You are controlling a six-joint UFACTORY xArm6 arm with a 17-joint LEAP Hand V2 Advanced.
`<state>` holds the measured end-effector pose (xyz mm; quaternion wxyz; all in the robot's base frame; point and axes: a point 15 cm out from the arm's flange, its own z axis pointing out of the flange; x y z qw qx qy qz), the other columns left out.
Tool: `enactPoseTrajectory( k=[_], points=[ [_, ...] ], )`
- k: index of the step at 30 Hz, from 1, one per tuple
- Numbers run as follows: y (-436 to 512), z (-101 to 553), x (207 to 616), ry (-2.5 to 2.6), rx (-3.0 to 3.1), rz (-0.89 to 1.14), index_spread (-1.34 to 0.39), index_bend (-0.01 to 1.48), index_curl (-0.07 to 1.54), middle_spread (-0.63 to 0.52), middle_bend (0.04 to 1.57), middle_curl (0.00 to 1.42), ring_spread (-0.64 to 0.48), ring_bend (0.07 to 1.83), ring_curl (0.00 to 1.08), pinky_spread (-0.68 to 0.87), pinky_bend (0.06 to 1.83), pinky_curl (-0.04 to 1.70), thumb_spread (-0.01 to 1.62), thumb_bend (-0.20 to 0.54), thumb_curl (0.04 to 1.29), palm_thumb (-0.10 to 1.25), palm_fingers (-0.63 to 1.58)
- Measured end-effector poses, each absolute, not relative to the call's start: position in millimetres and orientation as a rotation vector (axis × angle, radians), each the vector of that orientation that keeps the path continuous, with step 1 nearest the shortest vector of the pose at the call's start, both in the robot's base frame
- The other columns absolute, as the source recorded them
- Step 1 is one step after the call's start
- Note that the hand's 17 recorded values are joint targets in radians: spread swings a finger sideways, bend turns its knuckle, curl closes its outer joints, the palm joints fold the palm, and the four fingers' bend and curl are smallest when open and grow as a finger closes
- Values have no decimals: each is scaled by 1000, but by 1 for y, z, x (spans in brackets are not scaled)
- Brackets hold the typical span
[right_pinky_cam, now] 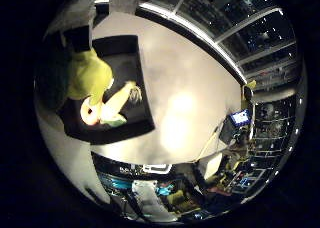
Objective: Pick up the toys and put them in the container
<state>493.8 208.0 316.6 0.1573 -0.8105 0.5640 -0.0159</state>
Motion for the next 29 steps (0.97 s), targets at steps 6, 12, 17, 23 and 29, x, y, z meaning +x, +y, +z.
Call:
enactPoseTrajectory(
  k=[6, 12, 17, 23, 29],
  points=[
    [226, 277, 491, 1549, -2434, 20, -477, 529, 381, -89, 587, 317, -1, 757, 260, 199, 791, 582, 1036, -32, 422, 730, -95],
    [223, 255, 481, 1540, -2517, 84, -505, 208, 300, 16, 273, 259, 173, 483, 187, 426, 603, 427, 1003, -39, 353, 610, -73],
    [210, 258, 482, 1552, -2515, 85, -511, 158, 276, 44, 182, 266, 200, 403, 187, 447, 557, 375, 986, -28, 323, 570, -27],
    [184, 285, 483, 1579, -2477, 55, -509, 177, 279, 51, 179, 268, 205, 369, 199, 449, 547, 349, 983, -28, 313, 565, -6],
    [165, 309, 460, 1613, -2481, 92, -504, 184, 292, 58, 181, 273, 210, 341, 207, 445, 522, 329, 983, -26, 311, 568, 12]
  ],
)
